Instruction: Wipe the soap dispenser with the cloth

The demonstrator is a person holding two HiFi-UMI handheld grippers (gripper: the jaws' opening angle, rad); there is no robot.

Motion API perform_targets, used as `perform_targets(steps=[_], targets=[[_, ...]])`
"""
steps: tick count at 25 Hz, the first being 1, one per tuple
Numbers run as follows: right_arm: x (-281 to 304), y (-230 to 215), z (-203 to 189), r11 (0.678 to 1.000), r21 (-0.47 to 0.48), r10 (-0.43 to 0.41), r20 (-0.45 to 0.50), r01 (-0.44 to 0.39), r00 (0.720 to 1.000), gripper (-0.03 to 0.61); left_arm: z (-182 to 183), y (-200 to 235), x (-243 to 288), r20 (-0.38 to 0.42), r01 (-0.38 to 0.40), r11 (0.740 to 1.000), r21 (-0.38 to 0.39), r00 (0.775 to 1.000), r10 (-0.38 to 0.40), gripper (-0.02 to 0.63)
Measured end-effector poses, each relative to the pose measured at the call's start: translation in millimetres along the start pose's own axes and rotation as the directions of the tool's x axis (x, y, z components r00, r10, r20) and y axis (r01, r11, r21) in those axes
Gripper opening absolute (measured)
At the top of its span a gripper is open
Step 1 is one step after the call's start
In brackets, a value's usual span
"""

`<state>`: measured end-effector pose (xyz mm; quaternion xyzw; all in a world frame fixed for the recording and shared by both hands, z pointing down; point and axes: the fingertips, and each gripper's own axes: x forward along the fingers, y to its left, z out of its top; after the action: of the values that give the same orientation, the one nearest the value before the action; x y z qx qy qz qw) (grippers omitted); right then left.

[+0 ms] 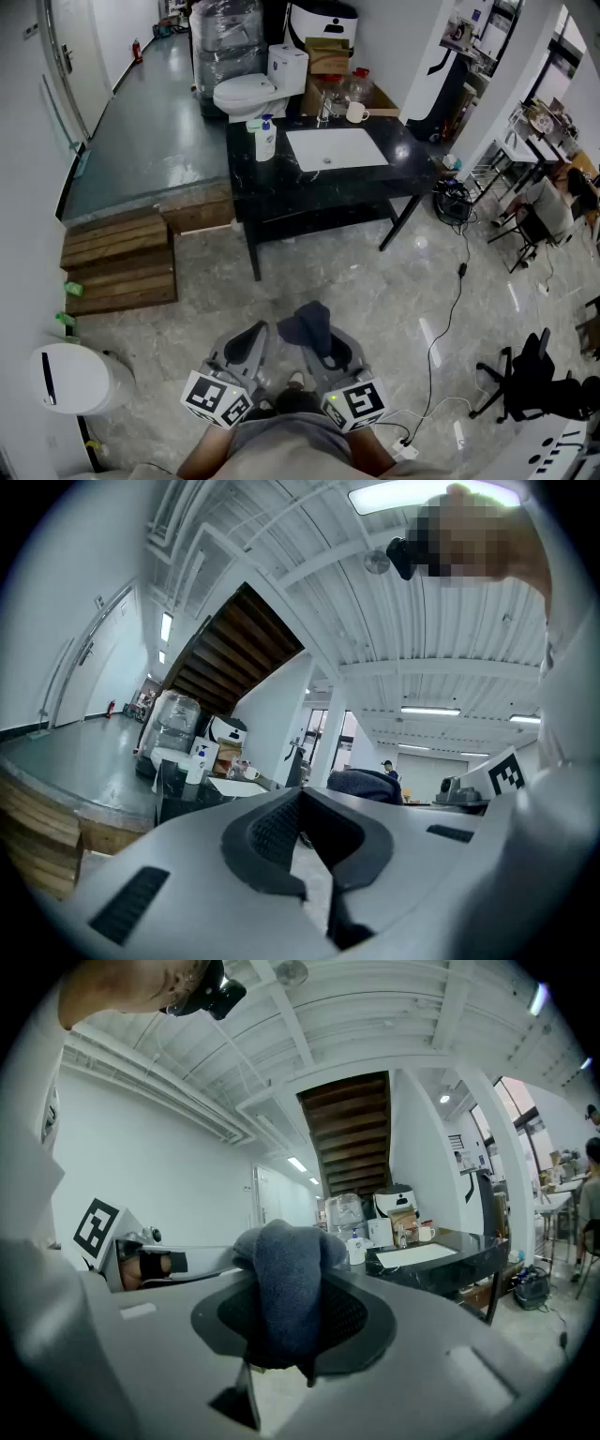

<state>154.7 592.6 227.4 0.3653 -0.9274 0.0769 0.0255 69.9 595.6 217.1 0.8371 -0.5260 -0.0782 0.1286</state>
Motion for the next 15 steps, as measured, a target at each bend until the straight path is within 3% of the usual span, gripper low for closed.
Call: perform_targets(steps=[15], targets=[[26,-82,8,0.996,0.067,0.056,0.023,-0.057,0.998,0.120,2,-2,88,-0.025,-0.025,0.998,0.049,0.999,0.026,0.005]])
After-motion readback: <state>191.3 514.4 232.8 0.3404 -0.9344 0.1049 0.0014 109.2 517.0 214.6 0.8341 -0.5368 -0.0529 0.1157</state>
